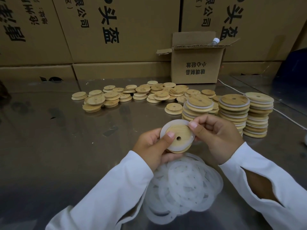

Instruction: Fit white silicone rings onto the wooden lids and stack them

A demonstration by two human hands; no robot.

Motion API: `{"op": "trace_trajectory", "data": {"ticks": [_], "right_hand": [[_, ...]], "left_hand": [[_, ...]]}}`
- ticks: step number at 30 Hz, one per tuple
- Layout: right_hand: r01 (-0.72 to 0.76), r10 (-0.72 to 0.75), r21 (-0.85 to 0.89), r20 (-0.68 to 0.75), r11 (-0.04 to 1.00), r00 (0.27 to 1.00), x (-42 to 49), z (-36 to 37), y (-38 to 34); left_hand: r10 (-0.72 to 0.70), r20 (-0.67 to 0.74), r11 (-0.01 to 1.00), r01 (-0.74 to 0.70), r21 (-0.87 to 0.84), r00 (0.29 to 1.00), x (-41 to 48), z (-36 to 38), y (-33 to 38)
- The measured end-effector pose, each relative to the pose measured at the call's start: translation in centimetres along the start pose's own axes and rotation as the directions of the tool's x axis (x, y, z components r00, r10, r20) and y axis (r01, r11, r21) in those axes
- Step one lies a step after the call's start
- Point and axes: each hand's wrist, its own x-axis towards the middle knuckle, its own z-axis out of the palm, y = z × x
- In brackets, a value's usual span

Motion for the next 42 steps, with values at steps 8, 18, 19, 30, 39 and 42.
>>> {"op": "trace_trajectory", "data": {"ticks": [8, 18, 19, 30, 39, 42], "right_hand": [[-0.072, 0.072, 0.070, 0.006, 0.995, 0.997, 0.0, 0.0, -0.2], [-0.048, 0.050, 0.049, -0.033, 0.998, 0.998, -0.2, 0.1, 0.0], [-0.043, 0.045, 0.040, -0.035, 0.998, 0.998, -0.2, 0.2, 0.0], [0.016, -0.017, -0.042, -0.028, 0.999, 0.999, -1.1, 1.1, -0.5], [0.026, -0.028, -0.082, -0.020, 0.996, 0.999, -0.8, 0.9, 0.0], [0.001, -0.001, -0.093, -0.001, 0.996, 1.000, -0.9, 1.1, 0.2]], "left_hand": [[-0.022, 0.006, 1.000, 0.023, -0.010, 1.000, 0.0, -0.3, 0.5], [0.001, -0.025, 0.999, -0.002, -0.032, 1.000, -0.1, 0.2, -0.2], [0.006, -0.026, 1.000, -0.007, -0.025, 1.000, -0.2, 0.3, -0.2], [0.216, -0.137, 0.965, -0.191, 0.179, 0.967, 0.1, -0.3, -0.3], [0.256, -0.122, 0.920, -0.204, 0.334, 0.959, 0.1, -0.4, -0.4], [0.274, -0.140, 0.900, -0.202, 0.385, 0.952, 0.1, -0.5, -0.5]]}}
